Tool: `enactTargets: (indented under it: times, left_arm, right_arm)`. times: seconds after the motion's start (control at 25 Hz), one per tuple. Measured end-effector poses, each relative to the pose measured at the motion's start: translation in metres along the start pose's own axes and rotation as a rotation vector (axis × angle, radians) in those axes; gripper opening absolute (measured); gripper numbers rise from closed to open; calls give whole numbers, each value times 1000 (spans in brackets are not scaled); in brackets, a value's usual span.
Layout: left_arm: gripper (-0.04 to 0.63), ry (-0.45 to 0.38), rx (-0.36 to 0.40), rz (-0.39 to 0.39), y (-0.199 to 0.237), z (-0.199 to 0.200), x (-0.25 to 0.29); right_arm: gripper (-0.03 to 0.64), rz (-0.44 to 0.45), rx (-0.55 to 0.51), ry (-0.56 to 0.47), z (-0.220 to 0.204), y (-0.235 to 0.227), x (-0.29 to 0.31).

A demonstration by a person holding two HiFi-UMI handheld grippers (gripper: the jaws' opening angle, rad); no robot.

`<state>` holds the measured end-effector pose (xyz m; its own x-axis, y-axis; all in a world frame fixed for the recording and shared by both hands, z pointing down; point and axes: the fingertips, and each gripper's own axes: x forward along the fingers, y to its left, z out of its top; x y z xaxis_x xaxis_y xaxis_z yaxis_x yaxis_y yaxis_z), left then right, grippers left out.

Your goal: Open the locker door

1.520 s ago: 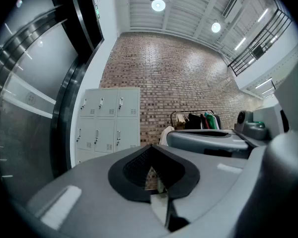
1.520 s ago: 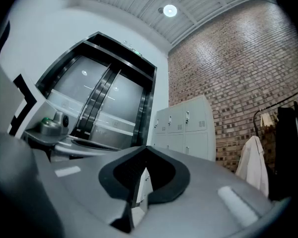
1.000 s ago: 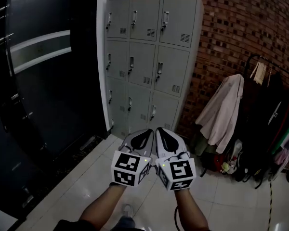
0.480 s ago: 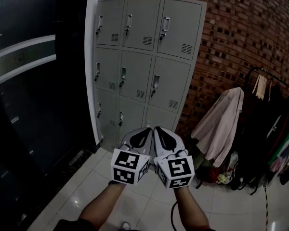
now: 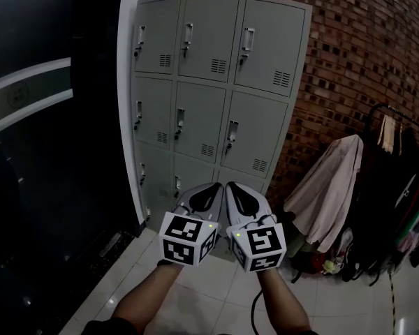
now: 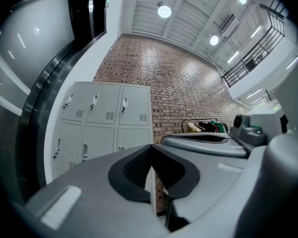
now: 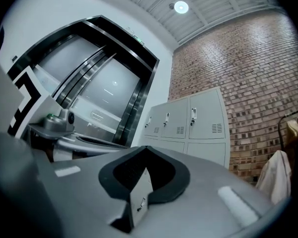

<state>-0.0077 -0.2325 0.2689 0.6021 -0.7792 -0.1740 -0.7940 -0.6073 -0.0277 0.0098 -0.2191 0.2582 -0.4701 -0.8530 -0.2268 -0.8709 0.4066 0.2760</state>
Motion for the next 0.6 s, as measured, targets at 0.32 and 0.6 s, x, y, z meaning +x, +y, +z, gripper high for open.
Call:
enactTargets:
  times: [0.32,0.6]
  left_arm:
    - [6,-26,-11,-64,29,32,61]
    - [6,-58,39,-70,67,76,134]
  right_arm:
    - [0,-13,21,-66,22,-49,60]
    - [0,-15,-36,-110,49,-107,125]
